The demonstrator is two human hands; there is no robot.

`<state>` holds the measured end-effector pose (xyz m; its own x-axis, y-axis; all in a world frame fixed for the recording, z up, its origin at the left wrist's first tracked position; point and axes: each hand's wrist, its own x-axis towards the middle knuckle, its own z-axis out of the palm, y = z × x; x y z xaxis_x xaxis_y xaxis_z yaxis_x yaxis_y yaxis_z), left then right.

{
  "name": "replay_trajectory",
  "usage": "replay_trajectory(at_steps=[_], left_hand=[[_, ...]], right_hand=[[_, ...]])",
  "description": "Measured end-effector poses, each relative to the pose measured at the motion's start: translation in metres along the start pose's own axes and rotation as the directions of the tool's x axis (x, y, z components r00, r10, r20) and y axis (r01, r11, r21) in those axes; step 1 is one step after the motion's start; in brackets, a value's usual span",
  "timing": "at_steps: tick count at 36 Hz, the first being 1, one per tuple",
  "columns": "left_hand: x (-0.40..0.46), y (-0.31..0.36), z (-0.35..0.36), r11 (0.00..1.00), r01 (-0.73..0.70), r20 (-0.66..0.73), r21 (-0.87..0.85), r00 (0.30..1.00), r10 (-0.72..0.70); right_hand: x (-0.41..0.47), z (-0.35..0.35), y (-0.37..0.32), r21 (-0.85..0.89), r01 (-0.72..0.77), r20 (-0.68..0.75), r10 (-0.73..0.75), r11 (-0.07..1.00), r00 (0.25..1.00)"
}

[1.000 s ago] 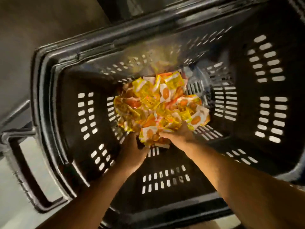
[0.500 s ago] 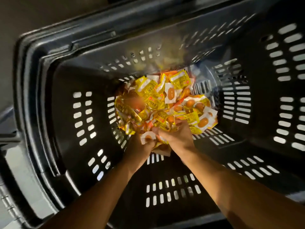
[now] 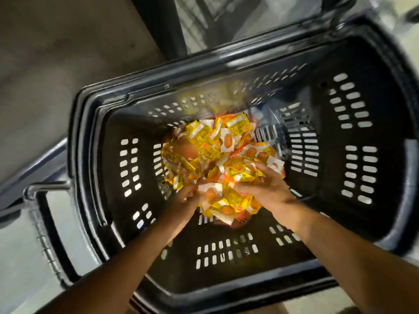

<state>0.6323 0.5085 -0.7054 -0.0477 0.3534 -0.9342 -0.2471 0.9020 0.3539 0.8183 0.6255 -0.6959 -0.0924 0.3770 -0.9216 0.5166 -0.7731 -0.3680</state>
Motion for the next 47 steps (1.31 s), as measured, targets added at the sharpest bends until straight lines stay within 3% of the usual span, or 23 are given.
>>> replay_trajectory(at_steps=[3,6,9,11,13,14,16,18,23,27,35,40,44,47], left_hand=[[-0.015,0.013,-0.002,0.996,0.007,-0.033,-0.091,0.999,-0.01],[-0.025,0.022,-0.005,0.971,0.042,0.026,-0.234,0.999,-0.037],[-0.026,0.035,-0.004,0.91,0.179,0.243,-0.374,0.966,-0.09],[-0.024,0.046,0.0,0.883,0.262,0.412,-0.389,0.907,-0.087],[-0.021,0.052,0.004,0.865,0.316,0.496,-0.39,0.863,-0.092],[-0.019,0.052,0.004,0.885,0.311,0.5,-0.347,0.859,-0.106],[-0.017,0.05,0.004,0.976,0.195,0.485,-0.098,0.866,-0.124],[-0.019,0.054,0.003,0.984,0.131,0.52,0.119,0.836,-0.174],[0.004,0.041,-0.003,0.986,0.108,0.365,0.127,0.919,-0.148],[0.01,0.036,-0.008,0.993,0.087,0.209,0.082,0.972,-0.103],[0.028,0.031,-0.013,0.97,0.017,-0.036,0.243,0.999,-0.009],[0.04,0.023,-0.008,0.923,-0.012,-0.065,0.386,0.997,0.04],[0.047,0.015,-0.001,0.874,-0.018,-0.062,0.486,0.997,0.055],[0.052,0.011,-0.003,0.878,-0.011,-0.052,0.478,0.998,0.041]], right_hand=[[-0.025,-0.02,-0.012,0.119,-0.067,0.029,0.064,0.991,0.998],[-0.045,-0.035,-0.021,0.156,-0.131,0.154,0.107,0.979,0.982],[-0.053,-0.043,-0.024,0.153,-0.163,0.242,0.123,0.975,0.962],[-0.054,-0.042,-0.025,0.134,-0.147,0.274,0.106,0.98,0.956],[-0.053,-0.038,-0.026,0.074,-0.123,0.339,0.091,0.99,0.936],[-0.052,-0.035,-0.026,0.034,-0.102,0.369,0.083,0.994,0.926],[-0.047,-0.029,-0.024,-0.017,-0.058,0.372,0.06,0.998,0.926],[-0.043,-0.025,-0.024,-0.018,-0.044,0.328,0.047,0.999,0.944],[-0.038,-0.021,-0.021,-0.064,0.06,0.317,-0.037,0.996,0.948],[-0.022,-0.035,-0.017,-0.099,0.021,0.188,-0.002,0.995,0.982],[0.049,-0.064,0.011,-0.374,-0.005,-0.118,-0.043,0.927,0.992],[0.097,-0.053,0.029,-0.336,0.015,-0.106,-0.054,0.942,0.993],[0.128,-0.036,0.048,-0.575,-0.006,-0.158,-0.104,0.818,0.982],[0.145,-0.029,0.063,-0.634,-0.099,-0.292,-0.119,0.767,0.949]])
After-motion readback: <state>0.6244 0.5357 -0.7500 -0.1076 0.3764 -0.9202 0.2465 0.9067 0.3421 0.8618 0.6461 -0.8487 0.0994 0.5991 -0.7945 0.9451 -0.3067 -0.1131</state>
